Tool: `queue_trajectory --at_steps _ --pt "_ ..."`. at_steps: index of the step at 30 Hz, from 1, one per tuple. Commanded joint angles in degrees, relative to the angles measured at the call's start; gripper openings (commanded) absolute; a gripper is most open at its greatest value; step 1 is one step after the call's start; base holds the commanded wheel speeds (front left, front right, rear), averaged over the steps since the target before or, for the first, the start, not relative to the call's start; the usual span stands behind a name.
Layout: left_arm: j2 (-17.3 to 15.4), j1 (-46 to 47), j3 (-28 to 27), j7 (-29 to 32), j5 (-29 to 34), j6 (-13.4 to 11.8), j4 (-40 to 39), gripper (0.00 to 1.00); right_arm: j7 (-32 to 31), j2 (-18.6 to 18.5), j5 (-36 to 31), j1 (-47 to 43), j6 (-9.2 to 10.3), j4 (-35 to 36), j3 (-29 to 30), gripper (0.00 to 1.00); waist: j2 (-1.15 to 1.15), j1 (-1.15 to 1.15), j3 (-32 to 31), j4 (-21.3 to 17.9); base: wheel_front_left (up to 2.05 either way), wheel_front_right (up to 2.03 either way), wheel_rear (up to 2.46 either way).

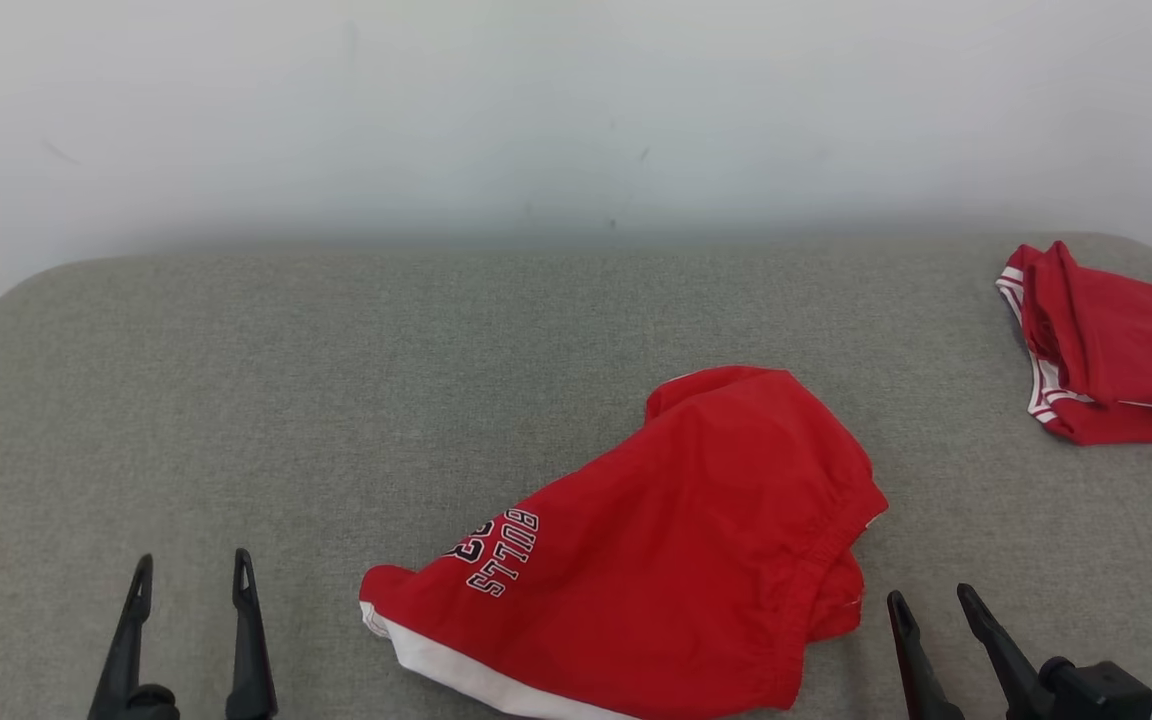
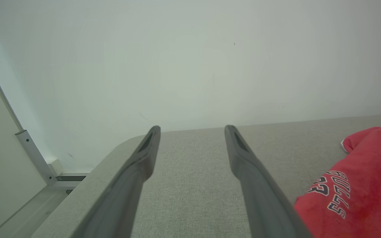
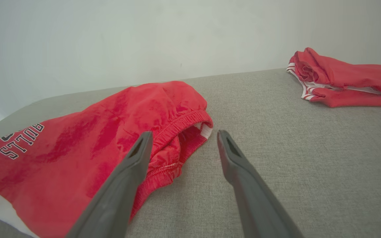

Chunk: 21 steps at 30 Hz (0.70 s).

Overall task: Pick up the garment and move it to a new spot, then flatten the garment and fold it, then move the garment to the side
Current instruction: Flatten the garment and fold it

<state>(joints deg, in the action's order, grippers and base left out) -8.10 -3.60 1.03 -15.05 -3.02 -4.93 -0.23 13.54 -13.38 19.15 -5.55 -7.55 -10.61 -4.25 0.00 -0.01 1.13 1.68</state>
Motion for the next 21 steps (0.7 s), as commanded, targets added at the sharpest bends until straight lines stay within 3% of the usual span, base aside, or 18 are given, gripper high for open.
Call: queue_trajectory --at_steps 1,21 --pt "0.05 -0.91 0.0 -0.16 0.3 0.24 -0.22 1.0 -0.28 0.31 0.51 0.9 0.16 -0.46 -0.22 1.0 0.0 0.01 0.08 0.32 0.0 0.0 0.0" --pt "2.31 1.18 0.73 -0.16 0.09 2.03 2.08 1.0 -6.56 -2.47 3.92 16.16 0.16 -19.21 -5.56 1.0 0.0 0.01 1.84 5.19 0.0 0.0 0.0"
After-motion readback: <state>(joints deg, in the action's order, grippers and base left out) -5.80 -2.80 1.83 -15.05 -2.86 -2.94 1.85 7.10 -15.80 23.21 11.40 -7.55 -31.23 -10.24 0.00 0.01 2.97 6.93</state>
